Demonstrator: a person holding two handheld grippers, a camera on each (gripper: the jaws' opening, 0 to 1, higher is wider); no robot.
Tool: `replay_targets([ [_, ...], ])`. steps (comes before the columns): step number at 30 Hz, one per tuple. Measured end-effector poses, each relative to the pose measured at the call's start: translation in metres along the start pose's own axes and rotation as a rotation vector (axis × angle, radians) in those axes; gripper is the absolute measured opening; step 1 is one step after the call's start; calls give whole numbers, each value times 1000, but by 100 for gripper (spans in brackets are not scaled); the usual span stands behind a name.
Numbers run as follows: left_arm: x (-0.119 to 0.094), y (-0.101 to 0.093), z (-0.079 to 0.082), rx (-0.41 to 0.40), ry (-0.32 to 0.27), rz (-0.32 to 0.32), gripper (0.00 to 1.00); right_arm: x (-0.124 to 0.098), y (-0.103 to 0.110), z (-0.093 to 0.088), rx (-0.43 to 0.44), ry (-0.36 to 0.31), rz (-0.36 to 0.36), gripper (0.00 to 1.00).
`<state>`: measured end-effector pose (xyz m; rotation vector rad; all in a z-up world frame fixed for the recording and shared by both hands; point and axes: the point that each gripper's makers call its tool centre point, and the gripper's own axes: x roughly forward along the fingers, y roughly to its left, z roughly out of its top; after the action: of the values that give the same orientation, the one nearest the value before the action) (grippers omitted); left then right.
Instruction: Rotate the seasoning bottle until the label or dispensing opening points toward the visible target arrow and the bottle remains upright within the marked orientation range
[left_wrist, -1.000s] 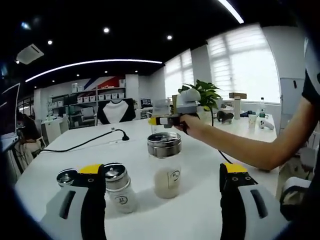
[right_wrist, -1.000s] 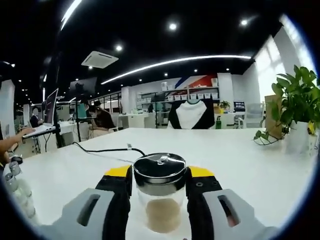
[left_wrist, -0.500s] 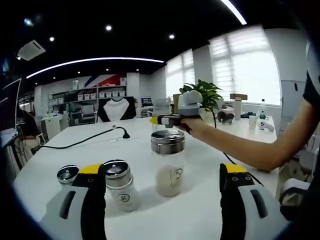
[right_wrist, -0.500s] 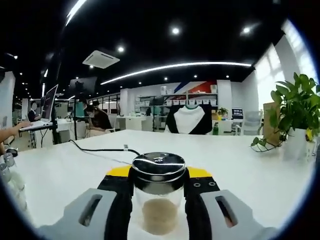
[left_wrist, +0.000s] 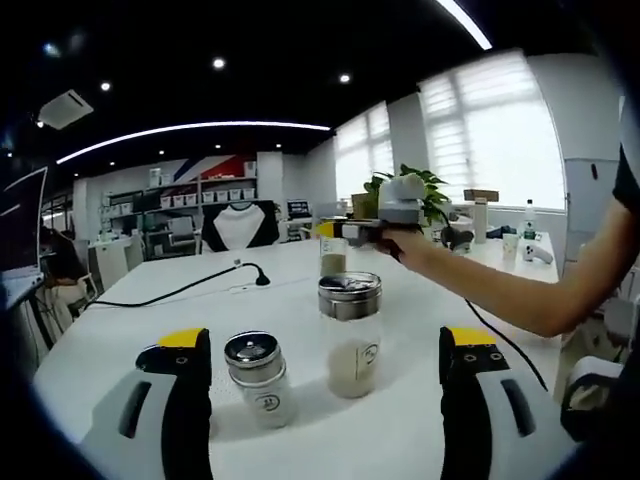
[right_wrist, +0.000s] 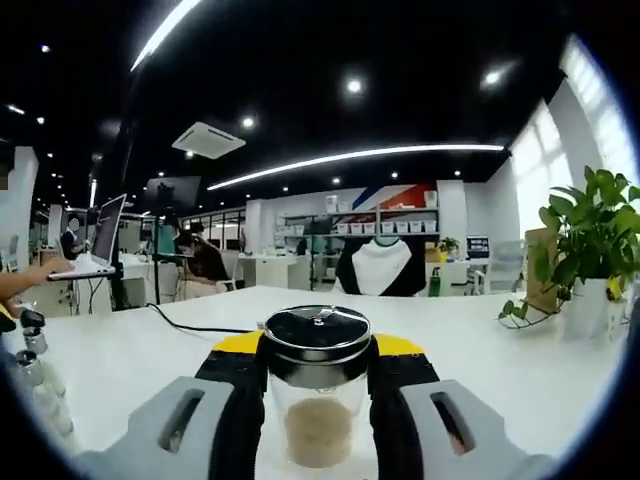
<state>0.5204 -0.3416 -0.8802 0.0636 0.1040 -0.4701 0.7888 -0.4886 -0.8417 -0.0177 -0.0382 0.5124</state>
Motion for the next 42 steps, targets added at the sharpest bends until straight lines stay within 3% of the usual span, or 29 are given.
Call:
replay_targets([
  [6, -6, -5, 2, -5, -17, 8, 100, -11, -1, 8, -9, 0, 21, 37],
  [18, -15, -20, 4, 4, -22, -31, 100, -65, 21, 35, -15, -37, 81, 37],
  [20, -16, -20, 4, 5, -24, -32, 100, -80, 32, 40, -17, -46, 92, 37],
  [27, -18, -27, 2, -5, -24, -51, 100, -98, 40, 52, -15, -79, 116, 37],
  [42, -17, -37, 2, 0, -19, -93, 100, -133, 55, 28, 49, -54, 173, 36],
])
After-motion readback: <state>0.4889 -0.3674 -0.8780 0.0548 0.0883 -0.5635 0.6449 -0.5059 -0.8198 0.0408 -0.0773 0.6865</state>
